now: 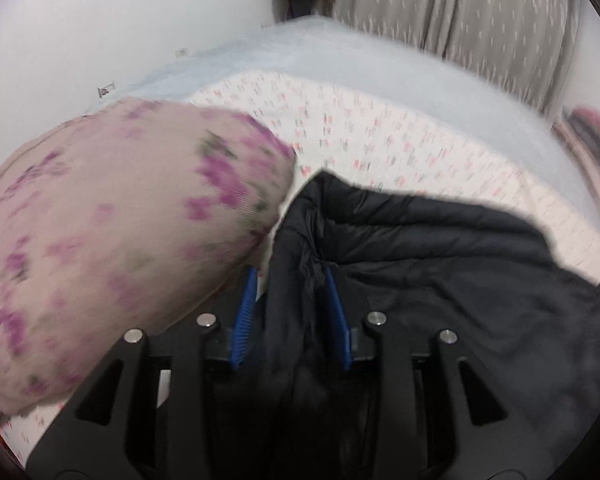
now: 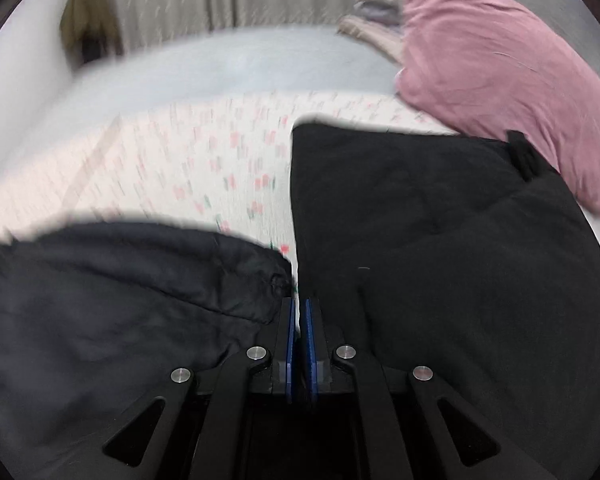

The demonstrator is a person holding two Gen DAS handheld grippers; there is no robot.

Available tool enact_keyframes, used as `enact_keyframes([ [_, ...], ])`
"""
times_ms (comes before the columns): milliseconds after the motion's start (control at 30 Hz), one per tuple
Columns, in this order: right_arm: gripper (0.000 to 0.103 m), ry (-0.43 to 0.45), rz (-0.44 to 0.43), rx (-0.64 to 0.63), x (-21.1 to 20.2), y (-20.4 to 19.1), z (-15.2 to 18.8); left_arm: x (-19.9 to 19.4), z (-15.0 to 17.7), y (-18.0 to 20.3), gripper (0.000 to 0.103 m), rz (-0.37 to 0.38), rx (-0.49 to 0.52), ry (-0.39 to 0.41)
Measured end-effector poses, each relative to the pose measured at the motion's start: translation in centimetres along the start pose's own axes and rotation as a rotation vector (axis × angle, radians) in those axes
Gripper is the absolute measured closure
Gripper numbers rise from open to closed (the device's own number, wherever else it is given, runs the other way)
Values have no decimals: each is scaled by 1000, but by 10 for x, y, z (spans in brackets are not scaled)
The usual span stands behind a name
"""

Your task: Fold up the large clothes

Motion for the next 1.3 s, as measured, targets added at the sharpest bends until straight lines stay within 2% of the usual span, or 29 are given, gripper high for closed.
enact_keyframes([
  [100, 86, 101, -24, 35, -48, 8, 1, -53, 7, -4, 60, 21, -21, 91],
  [167, 82, 134, -105, 21, -82, 2, 11, -83, 24, 8, 53, 70, 20, 106],
  [233, 73, 131, -206, -16, -107, -12, 32, -105, 53, 33, 47, 149, 98, 104],
  [300, 44, 125, -261, -71, -123, -33, 57, -113, 82, 61, 45, 210, 192, 77],
  [333, 40, 125, -289, -127, -129, -50, 75, -112, 96, 73, 45, 217, 217, 62],
  [433, 39, 63, -328, -224, -118, -83, 115, -85, 122, 86, 45, 181, 243, -6],
  [500, 39, 5, -316, -222, -95, -88, 129, -58, 129, 80, 43, 157, 230, -50],
  [633, 39, -18, -329, -190, -60, -83, 143, -45, 131, 72, 42, 134, 225, -62],
  [767, 38, -35, -301, -203, -49, -87, 149, -44, 135, 73, 42, 137, 233, -77],
  [867, 38, -58, -309, -155, -58, -82, 148, -54, 132, 67, 42, 156, 201, -95],
  [967, 38, 3, -370, -82, -92, -65, 151, -71, 129, 67, 42, 171, 220, -51],
  [1033, 38, 24, -405, -33, -110, -51, 159, -86, 127, 74, 42, 208, 241, -27],
  [1167, 37, 0, -497, 71, -129, -25, 189, -110, 136, 115, 42, 274, 352, -6],
  [1300, 37, -47, -590, 155, -139, -10, 220, -105, 145, 144, 42, 286, 426, -26],
])
Point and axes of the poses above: each gripper's, at about its wrist camera, not at the fingertips, and x roughly the way its jaws point, y to its right, z to its underside, the point moved 7 cm from there along x, roughly the way its jaws point, and after that the axes turned 6 degrees about -y, right-handed, at the moved point
